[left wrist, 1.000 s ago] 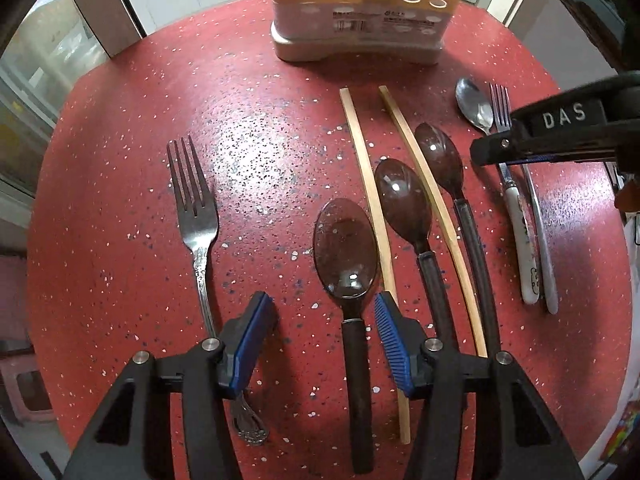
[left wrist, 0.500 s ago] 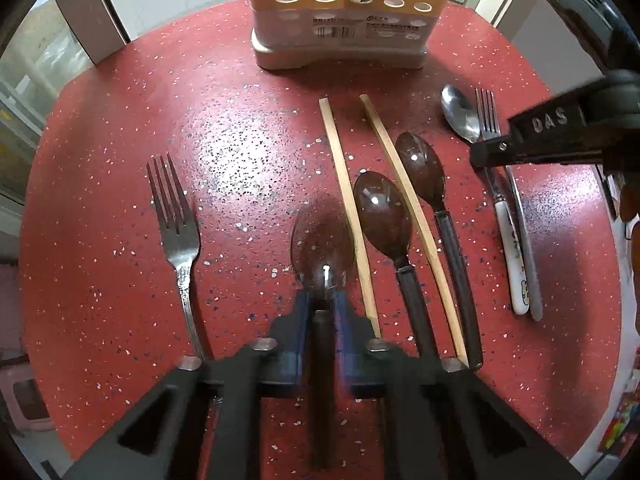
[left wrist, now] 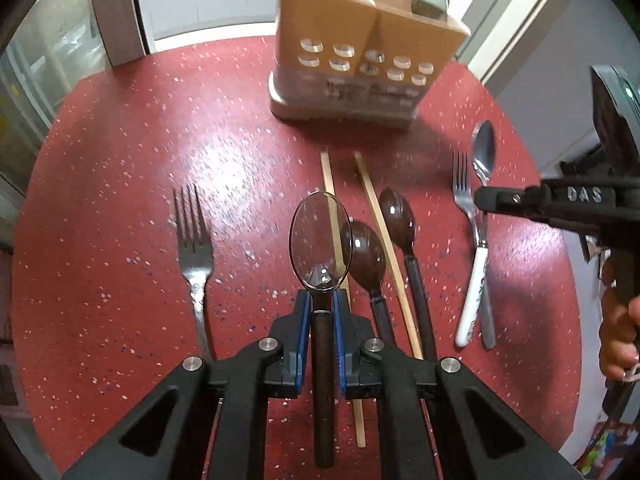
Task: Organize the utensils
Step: 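Lift both spoons and carry them over the beige cutlery holder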
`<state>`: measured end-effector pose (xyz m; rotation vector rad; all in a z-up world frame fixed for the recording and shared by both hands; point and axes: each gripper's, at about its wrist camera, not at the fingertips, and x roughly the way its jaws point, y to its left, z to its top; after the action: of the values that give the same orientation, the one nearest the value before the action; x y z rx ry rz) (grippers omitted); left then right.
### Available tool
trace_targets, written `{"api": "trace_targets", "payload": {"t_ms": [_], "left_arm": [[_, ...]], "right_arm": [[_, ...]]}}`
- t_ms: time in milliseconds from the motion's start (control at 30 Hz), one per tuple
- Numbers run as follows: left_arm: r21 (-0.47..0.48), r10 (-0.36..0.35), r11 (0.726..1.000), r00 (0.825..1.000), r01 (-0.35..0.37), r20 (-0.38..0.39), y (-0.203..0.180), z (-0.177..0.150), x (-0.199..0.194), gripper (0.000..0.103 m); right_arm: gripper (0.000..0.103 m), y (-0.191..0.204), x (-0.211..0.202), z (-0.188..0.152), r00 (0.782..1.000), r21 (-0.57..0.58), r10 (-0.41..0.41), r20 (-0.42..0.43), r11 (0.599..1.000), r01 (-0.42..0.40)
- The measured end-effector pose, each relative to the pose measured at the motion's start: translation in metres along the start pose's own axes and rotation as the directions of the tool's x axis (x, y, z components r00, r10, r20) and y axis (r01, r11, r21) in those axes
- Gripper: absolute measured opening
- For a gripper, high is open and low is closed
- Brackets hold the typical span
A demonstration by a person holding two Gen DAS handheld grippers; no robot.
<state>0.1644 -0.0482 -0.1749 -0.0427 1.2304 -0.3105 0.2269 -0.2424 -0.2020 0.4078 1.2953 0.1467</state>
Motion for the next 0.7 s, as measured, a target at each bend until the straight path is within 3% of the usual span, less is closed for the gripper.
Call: {"api": "trace_targets", "payload": {"t_ms": [467, 700], "left_arm": [[0.014, -0.011, 1.0, 0.988, 0.009, 0.151, -0.003, 0.032, -0.071, 0.033], [0.013, -0.015, 1.0, 0.97, 0.012, 0.242, -0.008, 0.061, -0.106, 0.033]], "right_arm": [[0.005, 0.01, -0.063, 0.005, 0.982, -0.012, 0.103, 0.161, 0.995, -0.102], [0.003, 0.02, -0.101, 0.023, 0.969, -0.035, 0.124, 0.212, 0.992, -0.119]]}}
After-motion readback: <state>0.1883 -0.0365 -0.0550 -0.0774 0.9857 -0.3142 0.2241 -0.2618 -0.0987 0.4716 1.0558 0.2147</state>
